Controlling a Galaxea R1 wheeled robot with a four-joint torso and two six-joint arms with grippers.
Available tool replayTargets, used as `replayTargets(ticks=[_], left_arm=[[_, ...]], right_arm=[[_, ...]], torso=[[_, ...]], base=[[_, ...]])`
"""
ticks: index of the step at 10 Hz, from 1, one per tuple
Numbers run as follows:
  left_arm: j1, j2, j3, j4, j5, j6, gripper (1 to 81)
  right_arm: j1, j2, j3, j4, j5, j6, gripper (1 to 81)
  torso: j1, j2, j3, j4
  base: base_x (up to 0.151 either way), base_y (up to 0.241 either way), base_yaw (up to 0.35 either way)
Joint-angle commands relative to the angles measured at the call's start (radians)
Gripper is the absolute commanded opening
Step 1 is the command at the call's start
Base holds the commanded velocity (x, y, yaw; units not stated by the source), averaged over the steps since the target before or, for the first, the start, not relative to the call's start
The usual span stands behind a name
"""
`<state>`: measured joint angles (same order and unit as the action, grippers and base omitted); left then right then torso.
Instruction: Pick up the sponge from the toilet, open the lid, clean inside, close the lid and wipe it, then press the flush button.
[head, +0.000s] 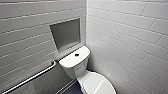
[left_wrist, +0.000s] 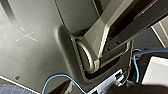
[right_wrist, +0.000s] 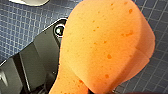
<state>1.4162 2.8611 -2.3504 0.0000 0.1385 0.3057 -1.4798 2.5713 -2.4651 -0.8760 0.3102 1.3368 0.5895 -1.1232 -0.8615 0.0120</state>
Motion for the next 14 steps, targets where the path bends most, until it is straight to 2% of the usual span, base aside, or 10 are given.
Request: replayTargets(ticks=[1, 4, 5, 6, 11, 12, 14], left_arm=[[-0.006, -0.006, 0.017, -0.009, 0.079, 0.001, 81.1], [-0.006, -0.006, 0.013, -0.011, 0.078, 0.000, 81.1], [-0.007, -0.005, 0.013, -0.012, 0.078, 0.000, 81.1], [-0.006, -0.005, 0.013, -0.012, 0.078, 0.000, 81.1], [-0.007, 0.000, 0.010, -0.011, 0.078, 0.000, 81.1], [-0.006, 0.000, 0.010, -0.011, 0.078, 0.000, 81.1], [-0.006, 0.002, 0.010, -0.011, 0.078, 0.000, 81.1]], right_arm=[[-0.058, 0.091, -0.194, -0.028, 0.104, -0.001, 1.0], [-0.077, 0.172, -0.288, -0.058, 0.121, -0.002, 1.0], [-0.077, 0.189, -0.300, -0.071, 0.119, -0.002, 1.0], [-0.077, 0.209, -0.316, -0.080, 0.119, -0.002, 1.0], [-0.070, 0.283, -0.333, -0.138, 0.090, -0.005, 1.0], [-0.070, 0.290, -0.337, -0.138, 0.090, -0.005, 1.0], [-0.072, 0.296, -0.340, -0.140, 0.090, -0.005, 1.0]], torso=[[-0.060, 0.093, 0.092, 0.000], [-0.133, 0.203, 0.206, 0.000], [-0.155, 0.236, 0.198, 0.000], [-0.179, 0.272, 0.168, 0.000], [-0.288, 0.437, 0.188, 0.000], [-0.312, 0.475, 0.239, 0.000], [-0.352, 0.538, 0.272, 0.000]], base=[[0.000, 0.000, 0.000], [0.000, 0.000, 0.000], [0.000, 0.000, 0.000], [0.000, 0.000, 0.000], [0.000, 0.000, 0.000], [0.000, 0.000, 0.000], [0.000, 0.000, 0.000]])
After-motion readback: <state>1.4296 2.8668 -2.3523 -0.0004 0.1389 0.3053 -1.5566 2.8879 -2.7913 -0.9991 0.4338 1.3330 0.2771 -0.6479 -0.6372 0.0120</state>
